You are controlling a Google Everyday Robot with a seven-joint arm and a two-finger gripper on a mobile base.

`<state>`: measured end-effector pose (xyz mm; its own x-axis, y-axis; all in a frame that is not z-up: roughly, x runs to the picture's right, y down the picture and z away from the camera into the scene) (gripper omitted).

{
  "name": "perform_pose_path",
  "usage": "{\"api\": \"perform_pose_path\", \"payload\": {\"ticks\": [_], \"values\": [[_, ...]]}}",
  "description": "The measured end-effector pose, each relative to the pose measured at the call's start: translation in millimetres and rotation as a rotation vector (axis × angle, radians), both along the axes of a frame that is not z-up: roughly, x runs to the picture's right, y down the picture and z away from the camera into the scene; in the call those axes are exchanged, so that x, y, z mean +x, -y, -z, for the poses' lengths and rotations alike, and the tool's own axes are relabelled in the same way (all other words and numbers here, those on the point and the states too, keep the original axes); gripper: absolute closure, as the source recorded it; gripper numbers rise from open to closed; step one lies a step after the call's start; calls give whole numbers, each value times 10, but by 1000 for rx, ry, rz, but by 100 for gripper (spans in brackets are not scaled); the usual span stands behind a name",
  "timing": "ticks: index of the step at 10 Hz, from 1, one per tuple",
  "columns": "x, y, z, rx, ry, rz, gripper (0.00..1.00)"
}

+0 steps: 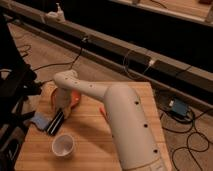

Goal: Place the eraser in the ceramic cup

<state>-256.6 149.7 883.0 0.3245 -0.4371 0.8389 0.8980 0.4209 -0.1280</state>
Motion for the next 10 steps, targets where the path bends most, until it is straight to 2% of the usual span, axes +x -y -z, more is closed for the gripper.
{"api": "perform_pose_path", "payload": {"ticks": [2,4,7,10], "values": [[162,165,106,35,-26,-52,100],[462,390,409,65,-27,-153,100],[892,663,878,112,25,-296,100],[1107,880,1305,192,104,-359,100]]}}
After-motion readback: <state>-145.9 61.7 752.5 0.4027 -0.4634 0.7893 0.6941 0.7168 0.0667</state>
